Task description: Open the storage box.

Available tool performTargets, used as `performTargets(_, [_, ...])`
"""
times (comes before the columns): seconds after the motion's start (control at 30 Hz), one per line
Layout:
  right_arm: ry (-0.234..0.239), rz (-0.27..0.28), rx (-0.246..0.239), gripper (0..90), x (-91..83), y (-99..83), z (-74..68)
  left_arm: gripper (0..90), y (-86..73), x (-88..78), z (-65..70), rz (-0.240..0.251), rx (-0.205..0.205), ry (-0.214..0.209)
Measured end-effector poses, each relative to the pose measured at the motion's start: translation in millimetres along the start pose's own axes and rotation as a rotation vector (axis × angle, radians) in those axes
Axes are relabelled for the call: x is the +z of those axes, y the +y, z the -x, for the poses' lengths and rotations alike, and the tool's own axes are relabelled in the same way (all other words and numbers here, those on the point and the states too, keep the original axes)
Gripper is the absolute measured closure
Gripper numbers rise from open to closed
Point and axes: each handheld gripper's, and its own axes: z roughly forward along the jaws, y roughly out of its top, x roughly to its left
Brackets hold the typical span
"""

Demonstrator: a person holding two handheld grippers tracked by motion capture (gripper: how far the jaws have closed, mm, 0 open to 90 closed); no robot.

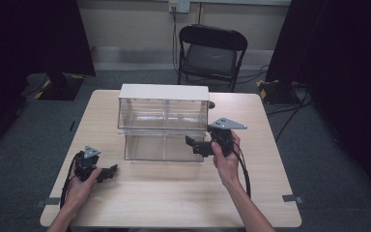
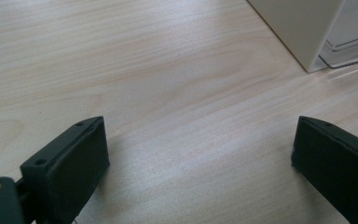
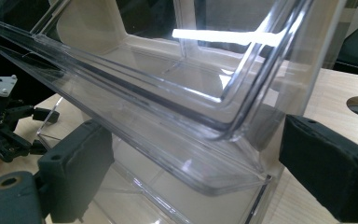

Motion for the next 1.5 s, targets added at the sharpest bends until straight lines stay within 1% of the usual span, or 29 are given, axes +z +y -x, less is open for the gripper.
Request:
performTargets(1.33, [0.004, 0.003, 0.002, 8.3, 1.3, -0.4, 0.8, 3.3, 0.1, 0.0, -0.1, 0.0, 0.003, 0.003])
performTargets(1.5, [-0.003, 0.001, 0.002, 8.3, 1.3, -0.2, -0.1, 3.3, 0.0, 0.1, 0.1, 0.0, 0.0, 0.002])
